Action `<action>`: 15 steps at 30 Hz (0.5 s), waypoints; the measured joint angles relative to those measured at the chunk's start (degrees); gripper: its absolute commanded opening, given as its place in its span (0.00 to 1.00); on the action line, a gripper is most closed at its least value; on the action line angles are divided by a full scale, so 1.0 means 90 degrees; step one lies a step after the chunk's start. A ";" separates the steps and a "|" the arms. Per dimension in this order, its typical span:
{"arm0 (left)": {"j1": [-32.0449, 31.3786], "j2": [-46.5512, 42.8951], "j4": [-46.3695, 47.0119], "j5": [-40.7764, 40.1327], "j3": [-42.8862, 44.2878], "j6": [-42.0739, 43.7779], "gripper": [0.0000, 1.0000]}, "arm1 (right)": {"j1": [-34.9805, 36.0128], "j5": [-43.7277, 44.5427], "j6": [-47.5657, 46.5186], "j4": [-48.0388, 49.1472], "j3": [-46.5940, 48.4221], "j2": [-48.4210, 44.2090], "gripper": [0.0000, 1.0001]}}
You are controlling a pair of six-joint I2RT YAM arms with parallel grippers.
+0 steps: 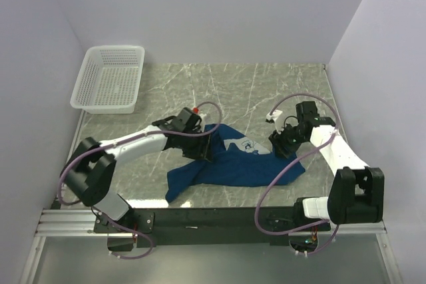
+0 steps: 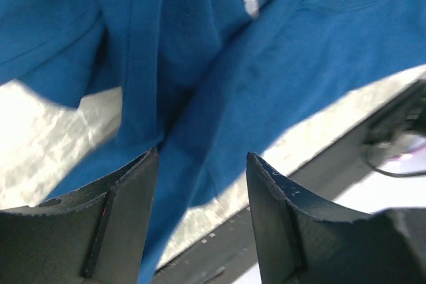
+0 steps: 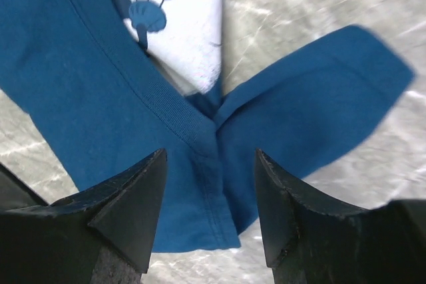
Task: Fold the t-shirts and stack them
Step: Flatten the tshirt out
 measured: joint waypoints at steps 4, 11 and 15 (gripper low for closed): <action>-0.0323 0.0471 -0.0049 -0.0170 0.0180 0.0236 0.60 | -0.0041 0.0002 -0.0138 -0.0063 -0.0007 0.0396 0.61; -0.0534 0.0483 -0.0146 -0.0333 0.0182 0.0294 0.18 | -0.0049 -0.0053 -0.0352 -0.0160 -0.0010 0.0743 0.25; -0.0534 0.0483 -0.0352 -0.0452 0.0313 0.0328 0.01 | -0.0053 -0.0199 -0.0427 -0.0355 -0.0010 0.0731 0.07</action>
